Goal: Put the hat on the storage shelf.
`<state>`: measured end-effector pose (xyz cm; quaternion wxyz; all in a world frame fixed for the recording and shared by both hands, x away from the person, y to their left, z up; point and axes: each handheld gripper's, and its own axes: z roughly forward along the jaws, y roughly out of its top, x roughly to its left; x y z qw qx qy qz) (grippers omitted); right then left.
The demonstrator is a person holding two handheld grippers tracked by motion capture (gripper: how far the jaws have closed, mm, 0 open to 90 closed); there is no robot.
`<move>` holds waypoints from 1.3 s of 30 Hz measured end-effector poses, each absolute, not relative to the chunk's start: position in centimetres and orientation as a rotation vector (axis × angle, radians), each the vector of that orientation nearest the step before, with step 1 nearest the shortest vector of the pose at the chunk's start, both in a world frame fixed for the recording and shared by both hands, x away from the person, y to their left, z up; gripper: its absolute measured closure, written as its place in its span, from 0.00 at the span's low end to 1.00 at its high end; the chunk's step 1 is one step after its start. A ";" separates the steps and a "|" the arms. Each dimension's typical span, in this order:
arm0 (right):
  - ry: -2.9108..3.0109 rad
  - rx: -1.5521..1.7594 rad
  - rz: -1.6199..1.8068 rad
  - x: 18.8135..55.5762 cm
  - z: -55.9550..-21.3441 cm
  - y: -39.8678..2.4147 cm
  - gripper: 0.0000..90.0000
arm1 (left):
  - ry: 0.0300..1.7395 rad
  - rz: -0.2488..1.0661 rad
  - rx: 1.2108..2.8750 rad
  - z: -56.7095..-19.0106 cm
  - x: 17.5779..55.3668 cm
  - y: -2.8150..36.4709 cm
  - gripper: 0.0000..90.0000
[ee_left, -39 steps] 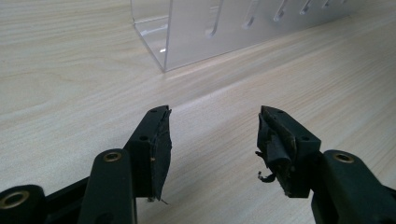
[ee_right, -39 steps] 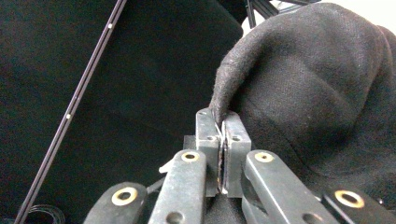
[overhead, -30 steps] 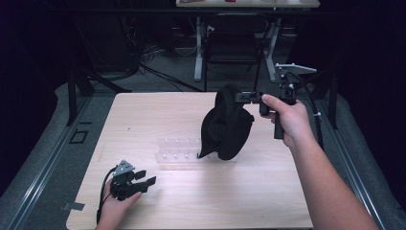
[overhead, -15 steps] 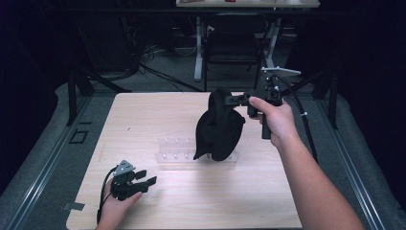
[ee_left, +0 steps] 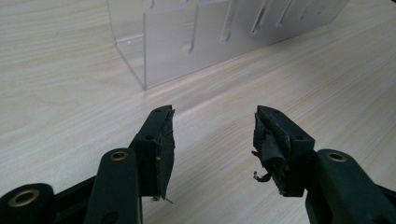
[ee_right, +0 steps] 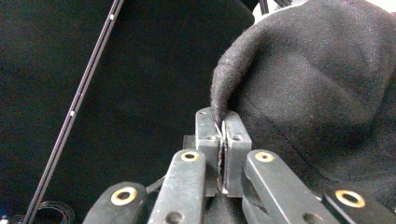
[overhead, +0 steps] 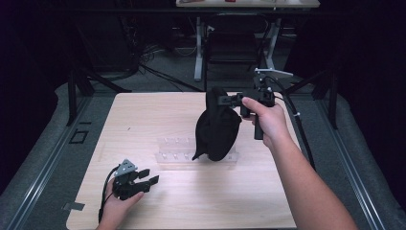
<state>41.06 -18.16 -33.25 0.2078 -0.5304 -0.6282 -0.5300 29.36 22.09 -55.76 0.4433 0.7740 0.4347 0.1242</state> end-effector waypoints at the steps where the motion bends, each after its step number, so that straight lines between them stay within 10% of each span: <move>1: -1.748 -1.472 -1.474 41.1 -33.3 -18.1 0.98 | 1.070 0.309 1.916 -55.6 29.3 21.9 0.54; 39: -1.755 -1.461 -1.500 41.4 -33.3 -16.5 0.97 | 0.776 0.345 1.948 -47.8 31.2 12.6 0.63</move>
